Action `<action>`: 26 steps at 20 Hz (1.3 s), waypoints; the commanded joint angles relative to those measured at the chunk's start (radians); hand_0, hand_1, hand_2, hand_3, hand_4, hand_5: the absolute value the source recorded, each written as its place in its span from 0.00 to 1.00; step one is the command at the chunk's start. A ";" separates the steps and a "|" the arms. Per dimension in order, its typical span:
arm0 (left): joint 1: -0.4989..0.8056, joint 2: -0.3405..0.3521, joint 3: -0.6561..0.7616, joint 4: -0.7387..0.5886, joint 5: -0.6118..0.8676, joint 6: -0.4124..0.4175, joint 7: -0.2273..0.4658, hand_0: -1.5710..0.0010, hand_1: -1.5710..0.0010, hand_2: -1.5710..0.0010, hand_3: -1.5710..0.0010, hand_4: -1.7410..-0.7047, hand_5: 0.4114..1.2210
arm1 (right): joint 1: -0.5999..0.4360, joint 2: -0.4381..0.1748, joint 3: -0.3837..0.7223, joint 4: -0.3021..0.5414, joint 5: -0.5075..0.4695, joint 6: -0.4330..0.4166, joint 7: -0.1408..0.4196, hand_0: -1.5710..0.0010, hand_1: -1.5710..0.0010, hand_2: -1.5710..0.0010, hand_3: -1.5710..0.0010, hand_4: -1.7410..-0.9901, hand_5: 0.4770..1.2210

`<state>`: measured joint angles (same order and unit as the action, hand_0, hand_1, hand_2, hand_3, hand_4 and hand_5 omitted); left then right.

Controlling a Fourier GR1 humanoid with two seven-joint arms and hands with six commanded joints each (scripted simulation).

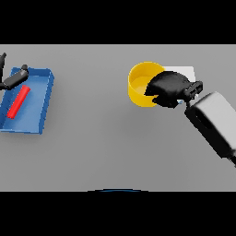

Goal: Pick up the red beaker and tilt it to pour out 1 green nut into yellow bowl. Pick up the yellow bowl and place it on the metallic measuring scale.

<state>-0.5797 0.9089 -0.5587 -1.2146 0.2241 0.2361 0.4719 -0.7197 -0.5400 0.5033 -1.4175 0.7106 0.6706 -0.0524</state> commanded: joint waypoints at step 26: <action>0.004 0.024 -0.004 -0.043 -0.005 0.013 0.085 1.00 1.00 1.00 1.00 0.91 0.39 | -0.162 0.015 -0.050 0.763 0.022 -0.369 -0.113 0.00 0.05 0.00 0.05 0.02 1.00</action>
<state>-0.5758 0.9330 -0.5624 -1.2577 0.2195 0.2490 0.5563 -0.8815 -0.5248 0.4533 -0.6540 0.7310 0.3021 -0.1651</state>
